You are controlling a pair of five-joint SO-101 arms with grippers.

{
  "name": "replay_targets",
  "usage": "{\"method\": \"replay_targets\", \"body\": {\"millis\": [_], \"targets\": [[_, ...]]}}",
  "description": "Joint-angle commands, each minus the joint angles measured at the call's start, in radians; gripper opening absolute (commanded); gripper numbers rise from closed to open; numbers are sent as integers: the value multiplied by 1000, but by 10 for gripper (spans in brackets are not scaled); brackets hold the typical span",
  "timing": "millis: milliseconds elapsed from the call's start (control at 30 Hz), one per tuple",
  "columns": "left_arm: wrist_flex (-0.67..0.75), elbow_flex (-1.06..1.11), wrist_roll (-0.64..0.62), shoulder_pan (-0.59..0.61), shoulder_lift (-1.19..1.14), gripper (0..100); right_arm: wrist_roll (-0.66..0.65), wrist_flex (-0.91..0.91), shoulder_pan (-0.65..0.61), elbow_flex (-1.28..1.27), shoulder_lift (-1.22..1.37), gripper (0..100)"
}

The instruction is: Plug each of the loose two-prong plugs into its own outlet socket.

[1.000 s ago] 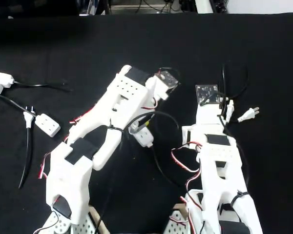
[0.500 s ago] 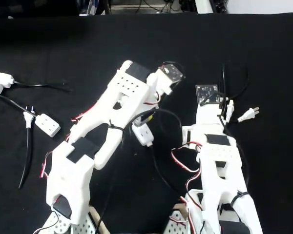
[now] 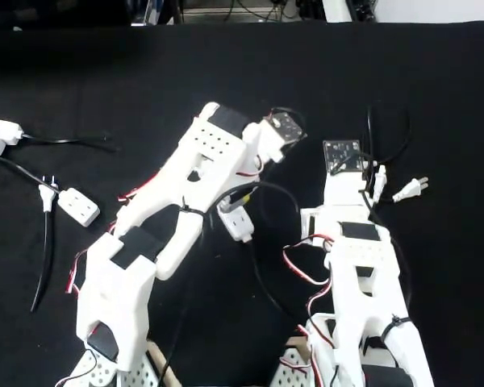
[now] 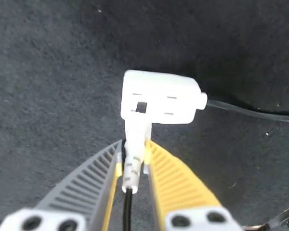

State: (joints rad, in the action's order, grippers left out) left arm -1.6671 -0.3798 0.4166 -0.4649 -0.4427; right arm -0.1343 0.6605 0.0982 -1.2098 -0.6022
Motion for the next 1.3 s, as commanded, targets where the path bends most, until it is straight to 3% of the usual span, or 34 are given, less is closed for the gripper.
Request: {"method": "replay_targets", "body": {"millis": [0, 600, 833, 1267], "targets": [[34, 24, 17, -4, 14, 30, 2, -17, 11, 8, -5, 15], [101, 51, 95, -13, 14, 30, 2, -34, 12, 5, -5, 15], [37, -18, 115, -45, 15, 30, 2, -35, 12, 5, -5, 15], [-6, -81, 121, 7, 14, 30, 2, -35, 11, 5, -4, 15]]}}
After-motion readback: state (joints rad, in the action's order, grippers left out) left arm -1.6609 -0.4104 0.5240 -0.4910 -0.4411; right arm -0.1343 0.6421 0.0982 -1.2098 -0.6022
